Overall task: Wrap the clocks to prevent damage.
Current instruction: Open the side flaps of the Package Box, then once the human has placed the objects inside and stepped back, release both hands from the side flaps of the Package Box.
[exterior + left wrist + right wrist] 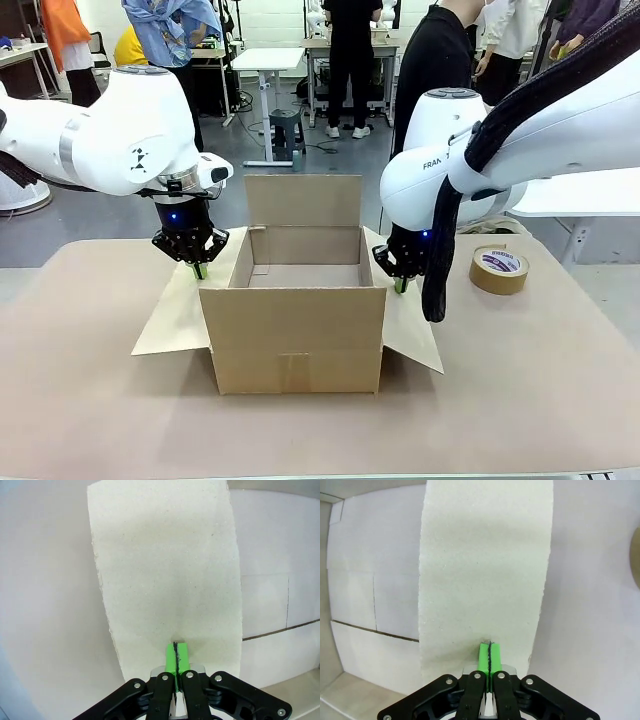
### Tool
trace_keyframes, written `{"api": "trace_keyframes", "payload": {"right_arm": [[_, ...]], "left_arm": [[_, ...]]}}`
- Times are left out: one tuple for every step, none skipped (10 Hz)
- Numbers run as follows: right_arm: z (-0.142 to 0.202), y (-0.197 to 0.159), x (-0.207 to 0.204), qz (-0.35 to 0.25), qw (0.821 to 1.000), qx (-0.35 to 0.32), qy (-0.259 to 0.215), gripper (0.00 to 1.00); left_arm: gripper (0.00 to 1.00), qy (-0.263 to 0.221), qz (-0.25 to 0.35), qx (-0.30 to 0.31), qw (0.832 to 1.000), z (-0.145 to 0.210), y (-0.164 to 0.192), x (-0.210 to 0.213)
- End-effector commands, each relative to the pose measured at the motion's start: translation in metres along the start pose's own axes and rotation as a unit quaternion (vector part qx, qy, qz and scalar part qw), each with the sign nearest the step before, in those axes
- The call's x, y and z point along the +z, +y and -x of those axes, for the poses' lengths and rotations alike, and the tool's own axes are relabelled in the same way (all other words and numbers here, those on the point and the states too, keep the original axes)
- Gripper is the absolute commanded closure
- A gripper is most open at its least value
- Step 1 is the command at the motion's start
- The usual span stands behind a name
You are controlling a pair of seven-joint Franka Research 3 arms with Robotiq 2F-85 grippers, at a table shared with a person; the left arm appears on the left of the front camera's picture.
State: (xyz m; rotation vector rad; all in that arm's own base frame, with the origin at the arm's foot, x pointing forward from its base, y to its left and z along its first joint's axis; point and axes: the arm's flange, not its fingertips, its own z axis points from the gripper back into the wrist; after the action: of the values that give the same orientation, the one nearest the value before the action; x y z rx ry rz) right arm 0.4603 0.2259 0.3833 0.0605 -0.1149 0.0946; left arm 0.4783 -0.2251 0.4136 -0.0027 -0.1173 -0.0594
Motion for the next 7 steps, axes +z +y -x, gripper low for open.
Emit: {"api": "trace_keyframes", "payload": {"right_arm": [[0.0007,-0.0002,-0.0022,0.004,1.000,0.003,0.003,0.99],[0.0007,-0.0002,-0.0022,0.004,1.000,0.003,0.003,0.99],[0.0007,-0.0002,-0.0022,0.004,1.000,0.003,0.003,0.99],[0.0007,-0.0002,-0.0022,0.004,1.000,0.003,0.003,0.99],[0.0007,-0.0002,-0.0022,0.004,1.000,0.003,0.003,0.99],[0.0007,-0.0002,-0.0022,0.004,1.000,0.003,0.003,0.99],[0.0007,-0.0002,-0.0022,0.004,1.000,0.003,0.003,0.99]], "left_arm": [[1.00,-0.001,-0.002,0.000,1.000,-0.0001,0.0003,-0.0001],[1.00,-0.001,-0.002,0.000,1.000,-0.0001,0.0003,-0.0001],[1.00,-0.001,-0.002,0.000,1.000,-0.0001,0.0003,-0.0001],[1.00,-0.001,-0.002,0.000,1.000,-0.0001,0.0003,-0.0001],[1.00,-0.001,-0.002,0.000,1.000,-0.0001,0.0003,-0.0001],[1.00,-0.001,-0.002,0.000,1.000,-0.0001,0.0003,-0.0001],[1.00,-0.001,-0.002,0.000,1.000,-0.0001,0.0003,-0.0001]]}}
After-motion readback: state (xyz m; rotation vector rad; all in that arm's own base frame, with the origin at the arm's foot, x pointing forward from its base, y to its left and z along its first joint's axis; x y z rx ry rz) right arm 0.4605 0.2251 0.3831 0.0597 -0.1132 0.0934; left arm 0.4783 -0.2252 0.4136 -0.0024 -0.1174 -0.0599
